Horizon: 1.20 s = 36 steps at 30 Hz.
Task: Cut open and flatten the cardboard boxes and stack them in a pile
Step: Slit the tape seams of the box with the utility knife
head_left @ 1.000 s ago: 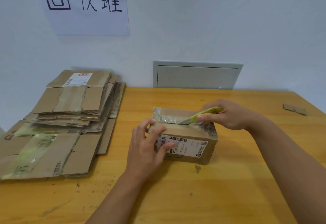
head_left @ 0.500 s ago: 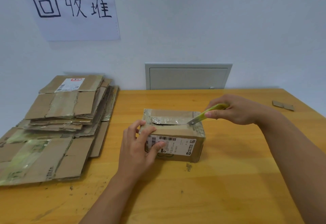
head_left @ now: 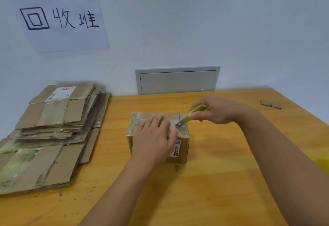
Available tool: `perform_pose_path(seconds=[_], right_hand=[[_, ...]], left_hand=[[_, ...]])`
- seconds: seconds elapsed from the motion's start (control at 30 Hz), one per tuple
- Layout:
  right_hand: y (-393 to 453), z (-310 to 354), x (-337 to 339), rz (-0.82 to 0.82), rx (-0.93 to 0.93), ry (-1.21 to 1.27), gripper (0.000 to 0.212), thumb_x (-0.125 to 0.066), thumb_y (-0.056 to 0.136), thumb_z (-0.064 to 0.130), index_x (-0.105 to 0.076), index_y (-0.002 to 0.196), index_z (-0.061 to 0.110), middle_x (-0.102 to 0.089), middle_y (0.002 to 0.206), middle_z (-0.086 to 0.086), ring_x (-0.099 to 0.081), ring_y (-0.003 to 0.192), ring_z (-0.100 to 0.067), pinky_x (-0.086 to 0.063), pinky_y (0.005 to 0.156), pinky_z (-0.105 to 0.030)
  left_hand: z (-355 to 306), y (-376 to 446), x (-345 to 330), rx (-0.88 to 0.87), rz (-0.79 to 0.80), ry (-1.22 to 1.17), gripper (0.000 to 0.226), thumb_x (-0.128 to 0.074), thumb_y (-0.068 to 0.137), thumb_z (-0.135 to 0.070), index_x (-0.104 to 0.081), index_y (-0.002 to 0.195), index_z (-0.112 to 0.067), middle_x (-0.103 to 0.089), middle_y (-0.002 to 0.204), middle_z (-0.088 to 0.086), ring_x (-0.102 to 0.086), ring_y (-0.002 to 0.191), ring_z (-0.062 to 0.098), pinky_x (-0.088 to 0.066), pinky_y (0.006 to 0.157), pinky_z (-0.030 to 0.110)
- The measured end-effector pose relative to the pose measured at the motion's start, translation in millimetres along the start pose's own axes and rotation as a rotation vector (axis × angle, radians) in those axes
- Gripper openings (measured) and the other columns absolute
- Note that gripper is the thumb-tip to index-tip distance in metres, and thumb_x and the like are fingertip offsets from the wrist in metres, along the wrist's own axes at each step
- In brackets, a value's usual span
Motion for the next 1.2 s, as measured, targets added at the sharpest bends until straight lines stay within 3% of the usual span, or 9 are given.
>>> perform_pose_path(seconds=[0.13, 0.27, 0.37, 0.47, 0.57, 0.73, 0.97, 1.2], right_hand=[[-11, -6, 12, -0.005, -0.033, -0.014, 0.013, -0.060, 0.095, 0.045, -0.067, 0.085, 0.039, -0.065, 0.073, 0.010, -0.061, 0.074, -0.008, -0.048, 0.068, -0.030], [-25, -18, 21, -0.144, -0.009, 0.072, 0.026, -0.060, 0.097, 0.038, -0.072, 0.079, 0.022, -0.066, 0.068, 0.004, -0.060, 0.066, -0.012, -0.046, 0.064, -0.029], [-26, -23, -6, -0.409, 0.026, 0.296, 0.032, -0.058, 0.099, 0.028, -0.071, 0.074, 0.013, -0.069, 0.069, -0.002, -0.059, 0.063, -0.008, -0.045, 0.063, -0.025], [-22, -30, -47, -0.618, -0.049, 0.628, 0.025, -0.059, 0.099, 0.021, -0.075, 0.083, 0.011, -0.073, 0.077, -0.006, -0.064, 0.067, -0.012, -0.051, 0.066, -0.032], [-22, -31, -74, -0.731, -0.108, 0.922, 0.019, -0.058, 0.100, 0.019, -0.075, 0.094, 0.015, -0.075, 0.084, -0.008, -0.067, 0.072, -0.018, -0.053, 0.068, -0.037], [-16, -16, -101, -0.765, -0.089, 1.048, 0.026, -0.050, 0.102, 0.027, -0.063, 0.124, 0.023, -0.077, 0.095, 0.004, -0.072, 0.095, -0.009, -0.057, 0.077, -0.026], [-18, -12, -107, -0.799, -0.064, 1.086, 0.024, -0.051, 0.099, 0.030, -0.064, 0.119, 0.028, -0.077, 0.099, 0.006, -0.071, 0.098, -0.009, -0.058, 0.069, -0.025], [-18, -7, -115, -0.755, -0.020, 1.171, 0.032, -0.053, 0.090, 0.040, -0.064, 0.117, 0.027, -0.077, 0.098, 0.005, -0.072, 0.098, -0.012, -0.056, 0.058, -0.024]], left_hand=[[1, 1, 4, 0.025, 0.076, -0.007, 0.046, -0.027, 0.101, -0.052, -0.048, 0.137, -0.032, -0.034, 0.155, -0.010, -0.029, 0.143, 0.011, -0.023, 0.114, 0.034], [2, 13, 10, 0.046, 0.237, -0.045, 0.046, -0.031, 0.099, -0.053, -0.044, 0.139, -0.033, -0.033, 0.154, -0.009, -0.029, 0.140, 0.014, -0.030, 0.112, 0.039], [5, 30, 21, 0.030, 0.351, -0.023, 0.040, -0.041, 0.096, -0.049, -0.047, 0.134, -0.039, -0.043, 0.140, -0.006, -0.037, 0.130, 0.019, -0.037, 0.106, 0.041], [6, 49, 28, -0.056, 0.372, 0.043, 0.029, -0.046, 0.096, -0.043, -0.057, 0.123, -0.043, -0.050, 0.126, -0.006, -0.044, 0.120, 0.019, -0.039, 0.099, 0.039], [7, 58, 21, -0.103, 0.396, -0.013, 0.032, -0.053, 0.094, -0.041, -0.057, 0.125, -0.040, -0.046, 0.136, -0.008, -0.041, 0.126, 0.016, -0.036, 0.102, 0.036], [13, 60, 7, -0.039, 0.469, -0.132, 0.055, -0.061, 0.084, -0.044, -0.041, 0.135, -0.042, -0.046, 0.142, -0.010, -0.042, 0.131, 0.021, -0.028, 0.113, 0.045], [1, 69, 7, -0.084, 0.391, -0.034, 0.046, -0.065, 0.086, -0.043, -0.046, 0.128, -0.036, -0.049, 0.131, -0.010, -0.045, 0.122, 0.018, -0.034, 0.106, 0.041], [1, 55, 18, -0.248, 0.302, 0.001, 0.040, -0.051, 0.093, -0.029, -0.056, 0.133, -0.025, -0.057, 0.131, -0.010, -0.056, 0.109, 0.012, -0.043, 0.083, 0.025]])
Point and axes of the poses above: each hand's wrist, its own y-axis towards the middle knuckle, its own x-axis out of the back of the hand, z = x × y, the point moved 3 cm from there along y, towards the middle knuckle
